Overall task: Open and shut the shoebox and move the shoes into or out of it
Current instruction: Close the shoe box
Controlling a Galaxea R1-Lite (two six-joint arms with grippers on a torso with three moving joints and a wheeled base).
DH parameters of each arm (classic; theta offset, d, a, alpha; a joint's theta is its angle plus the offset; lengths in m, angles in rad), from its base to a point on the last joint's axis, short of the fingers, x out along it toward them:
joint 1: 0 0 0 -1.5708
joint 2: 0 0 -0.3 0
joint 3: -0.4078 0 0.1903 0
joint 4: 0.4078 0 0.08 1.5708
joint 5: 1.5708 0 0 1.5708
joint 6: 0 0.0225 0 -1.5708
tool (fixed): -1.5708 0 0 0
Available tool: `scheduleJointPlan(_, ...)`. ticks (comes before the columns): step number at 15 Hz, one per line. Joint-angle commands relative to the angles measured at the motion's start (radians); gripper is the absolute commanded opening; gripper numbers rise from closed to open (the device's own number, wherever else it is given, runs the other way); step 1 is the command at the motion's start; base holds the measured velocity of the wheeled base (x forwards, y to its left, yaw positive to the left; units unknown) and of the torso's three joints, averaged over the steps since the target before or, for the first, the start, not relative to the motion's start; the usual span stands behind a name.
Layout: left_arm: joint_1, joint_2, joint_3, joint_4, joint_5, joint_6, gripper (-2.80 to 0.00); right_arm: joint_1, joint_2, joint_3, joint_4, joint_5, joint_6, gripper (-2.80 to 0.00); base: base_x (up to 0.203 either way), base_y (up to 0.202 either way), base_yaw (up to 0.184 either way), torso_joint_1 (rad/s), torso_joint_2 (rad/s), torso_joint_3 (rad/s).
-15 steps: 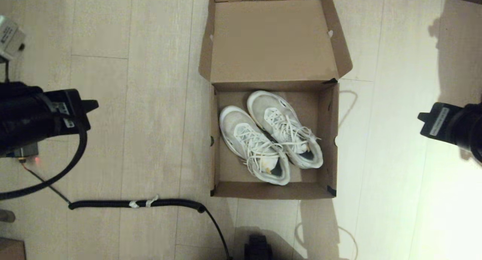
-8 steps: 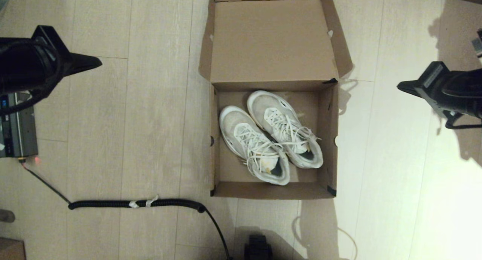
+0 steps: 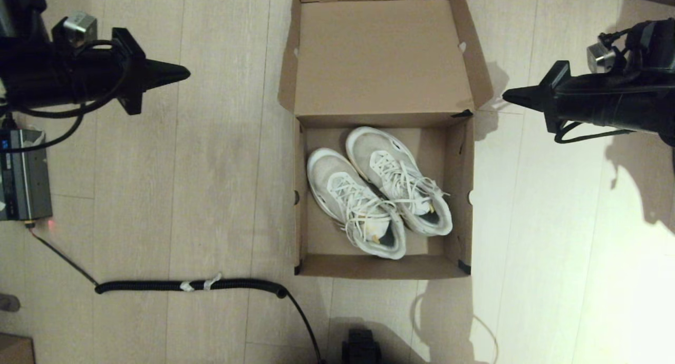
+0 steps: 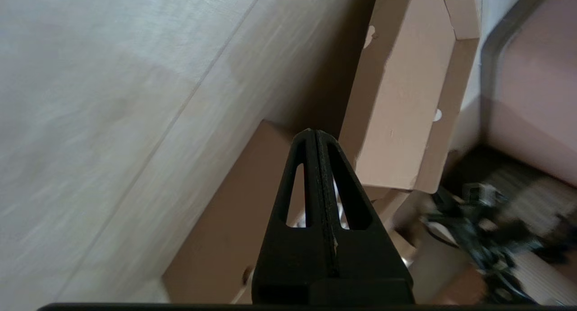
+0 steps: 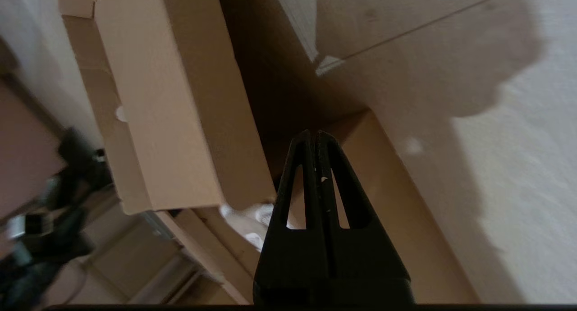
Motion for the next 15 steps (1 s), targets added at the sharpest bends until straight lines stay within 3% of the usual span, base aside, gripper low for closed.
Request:
scheduleJointPlan(1,-0.033,0.109,-0.061,-0.027,-0.008,-0.045,-2.8,-0.001,0.088,-0.073,0.0,0.019,0.016,-2.8,0.0,0.0,0.0,0.0,0.0,0.0)
scheduleJointPlan(5,-0.118,0.236,-0.131,-0.062,-0.002,-0.058,-2.8,-0.001,0.206,-0.235,0.016,0.069,0.026,-2.8,0.0,0.0,0.0,0.0,0.0,0.0)
scheduleJointPlan(7,-0.142,0.309,-0.164,-0.142,0.0,-0.053,-2.8,-0.001,0.254,-0.296,0.016,0.084,0.043,-2.8,0.0,0.0,0.0,0.0,0.0,0.0)
scheduleJointPlan(10,-0.153,0.36,-0.168,-0.263,0.0,-0.016,-2.8,-0.003,0.299,-0.359,-0.037,0.144,0.15,-2.8,0.0,0.0,0.0,0.0,0.0,0.0)
scheduleJointPlan(13,-0.167,0.374,-0.168,-0.334,-0.007,-0.016,-2.8,-0.001,0.332,-0.359,-0.131,0.186,0.194,-2.8,0.0,0.0,0.0,0.0,0.0,0.0)
scheduleJointPlan(15,-0.196,0.388,-0.168,-0.431,-0.007,-0.02,-2.8,0.0,0.339,-0.359,-0.205,0.194,0.292,-2.8,0.0,0.0,0.0,0.0,0.0,0.0)
